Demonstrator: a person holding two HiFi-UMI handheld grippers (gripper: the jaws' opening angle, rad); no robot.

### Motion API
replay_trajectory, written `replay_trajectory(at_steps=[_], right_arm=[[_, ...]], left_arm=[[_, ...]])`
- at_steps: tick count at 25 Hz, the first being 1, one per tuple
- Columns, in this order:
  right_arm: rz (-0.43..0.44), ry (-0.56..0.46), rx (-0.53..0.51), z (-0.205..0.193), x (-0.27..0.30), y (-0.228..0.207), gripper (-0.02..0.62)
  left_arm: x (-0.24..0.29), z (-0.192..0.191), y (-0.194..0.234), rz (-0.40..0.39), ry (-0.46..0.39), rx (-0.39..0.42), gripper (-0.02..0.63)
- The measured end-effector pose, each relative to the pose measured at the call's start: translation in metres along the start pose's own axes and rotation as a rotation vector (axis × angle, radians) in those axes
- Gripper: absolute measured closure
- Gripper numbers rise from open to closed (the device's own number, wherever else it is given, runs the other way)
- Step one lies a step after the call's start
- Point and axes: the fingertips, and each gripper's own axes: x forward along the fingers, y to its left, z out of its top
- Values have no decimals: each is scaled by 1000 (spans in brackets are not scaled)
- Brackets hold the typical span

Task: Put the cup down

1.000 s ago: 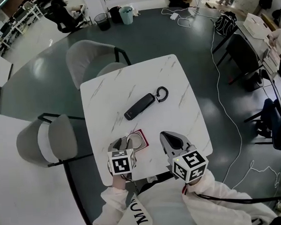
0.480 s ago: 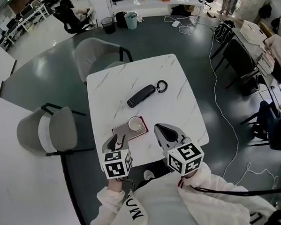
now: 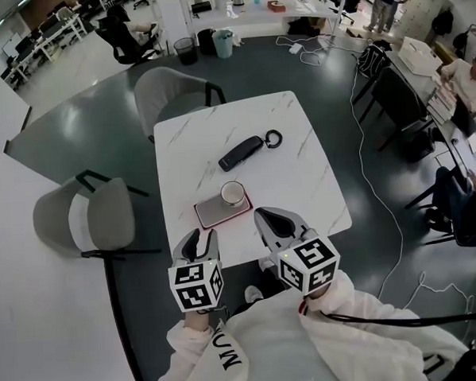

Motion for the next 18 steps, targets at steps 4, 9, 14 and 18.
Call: replay_trajectory(at_steps=[4, 9, 14, 18], right_arm=[[-7, -20, -10, 1, -16, 14, 591], [-9, -38, -14, -3, -35, 33, 591], [-7, -54, -27, -7, -46, 49, 591], [-4, -68, -34, -9, -53, 58, 591]], left_arm=[[-25, 2, -4, -8, -38, 13, 457], [-53, 1, -12, -20, -96, 61, 457], [-77, 0, -18, -26, -148, 95, 459], [-93, -2, -25, -25, -189, 120, 460]])
